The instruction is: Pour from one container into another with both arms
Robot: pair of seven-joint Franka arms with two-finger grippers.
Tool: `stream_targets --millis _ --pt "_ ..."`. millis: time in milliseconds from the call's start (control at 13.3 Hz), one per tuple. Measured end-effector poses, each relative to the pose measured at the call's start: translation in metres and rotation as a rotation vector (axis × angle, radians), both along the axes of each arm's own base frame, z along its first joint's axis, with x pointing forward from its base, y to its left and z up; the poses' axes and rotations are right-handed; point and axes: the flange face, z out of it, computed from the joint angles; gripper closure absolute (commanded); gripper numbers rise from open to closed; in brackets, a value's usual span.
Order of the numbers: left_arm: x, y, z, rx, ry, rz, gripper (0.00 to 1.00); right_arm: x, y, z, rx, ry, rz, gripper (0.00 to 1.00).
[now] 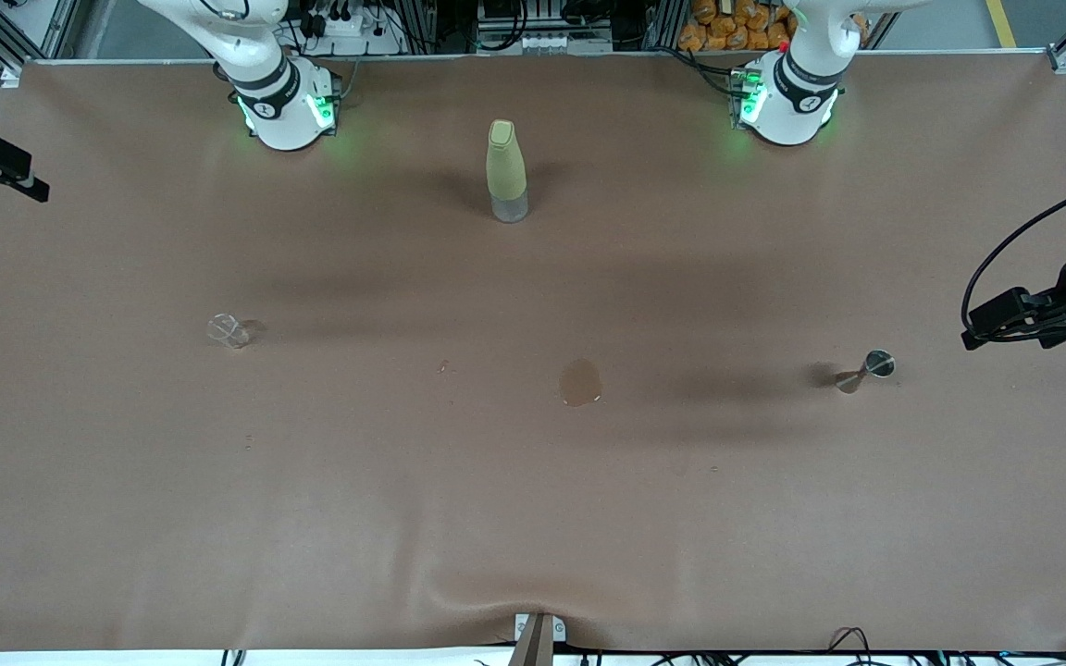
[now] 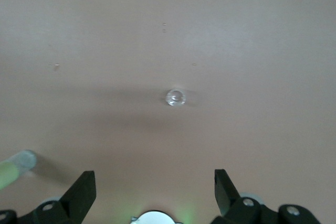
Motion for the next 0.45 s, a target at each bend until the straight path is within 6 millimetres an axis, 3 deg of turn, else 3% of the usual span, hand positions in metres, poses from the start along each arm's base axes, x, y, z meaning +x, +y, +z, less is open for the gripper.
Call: stream_targets --millis 451 --pt "-0.0021 -0.0032 -0.0016 -0.001 0.021 -0.007 0.00 0.0032 0.0101 -0.0003 -0.036 -0.011 0.023 0.00"
